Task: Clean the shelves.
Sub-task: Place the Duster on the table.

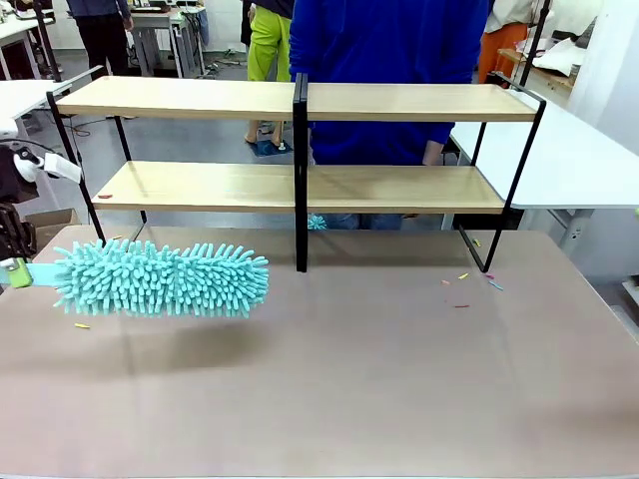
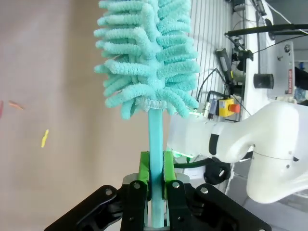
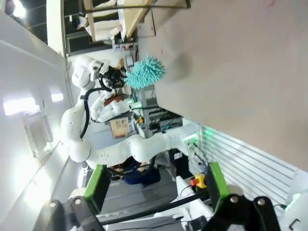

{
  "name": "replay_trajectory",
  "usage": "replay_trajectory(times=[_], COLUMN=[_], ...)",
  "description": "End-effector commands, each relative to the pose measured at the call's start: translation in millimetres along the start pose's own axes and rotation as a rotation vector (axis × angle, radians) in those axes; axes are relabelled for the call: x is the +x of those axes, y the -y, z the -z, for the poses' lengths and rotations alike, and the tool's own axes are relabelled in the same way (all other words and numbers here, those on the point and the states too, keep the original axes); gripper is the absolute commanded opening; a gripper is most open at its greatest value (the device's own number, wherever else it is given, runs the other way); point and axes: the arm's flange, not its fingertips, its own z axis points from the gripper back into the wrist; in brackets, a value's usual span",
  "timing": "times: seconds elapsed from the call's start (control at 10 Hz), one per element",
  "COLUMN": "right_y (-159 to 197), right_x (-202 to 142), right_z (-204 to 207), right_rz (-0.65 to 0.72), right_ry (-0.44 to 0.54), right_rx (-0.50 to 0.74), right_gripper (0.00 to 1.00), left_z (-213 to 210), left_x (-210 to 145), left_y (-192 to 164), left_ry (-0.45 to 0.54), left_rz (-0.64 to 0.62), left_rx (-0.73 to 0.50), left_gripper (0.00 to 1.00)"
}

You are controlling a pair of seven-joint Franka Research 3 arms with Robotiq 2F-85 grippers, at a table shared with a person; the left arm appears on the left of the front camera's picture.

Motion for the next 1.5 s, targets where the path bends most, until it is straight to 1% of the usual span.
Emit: replay_trajectory(times=[0.0,0.1,0.2,0.3,0.4,0.5,0.6,0.7,0.8,0.9,1.0,1.1,1.2,1.3,1.4], right_y=[30,26,11,11,11,11,11,11,11,10,-15,-46,-64,-70,-71], right_x=[6,6,15,15,15,15,15,15,15,18,4,-16,-29,-36,-39], right_z=[58,55,19,19,19,19,19,19,19,22,10,-2,-8,-9,-9], right_rz=[0.069,0.050,0.045,0.045,0.045,0.045,0.045,0.045,0.045,0.048,0.055,0.067,0.080,0.083,0.034], right_ry=[-0.033,0.008,-0.040,-0.040,-0.040,-0.040,-0.040,-0.040,-0.040,-0.033,0.039,0.096,0.123,0.151,0.213], right_rx=[-0.052,-0.048,-0.017,-0.017,-0.017,-0.017,-0.017,-0.017,-0.017,-0.023,0.051,0.127,0.178,0.191,0.190], right_gripper=[1.00,1.00,1.00,1.00,1.00,1.00,1.00,1.00,1.00,1.00,1.00,1.00,1.00,1.00,1.00], left_z=[-5,-5,-4,-2,-1,-3,-9,-20,-35,-49,-58,-64,-74,-86,-93], left_x=[2,2,3,3,3,2,0,-3,-8,-11,-10,-11,-14,-19,-32], left_y=[7,7,7,6,6,7,13,23,38,62,91,116,126,128,130], left_ry=[0.013,0.014,0.016,0.011,0.005,0.005,0.030,0.072,0.155,0.306,0.495,0.668,0.867,1.069,1.173], left_rz=[0.030,0.028,0.030,0.028,0.022,0.005,-0.003,-0.016,-0.032,-0.059,-0.103,-0.164,-0.241,-0.316,-0.416], left_rx=[-0.009,-0.007,-0.015,-0.014,-0.016,-0.002,0.047,0.109,0.184,0.229,0.109,-0.005,-0.093,-0.062,-0.035], left_gripper=[0.13,0.13,0.13,0.13,0.55,0.70,1.00,1.00,1.00,0.94,1.00,1.00,1.00,1.00,1.00])
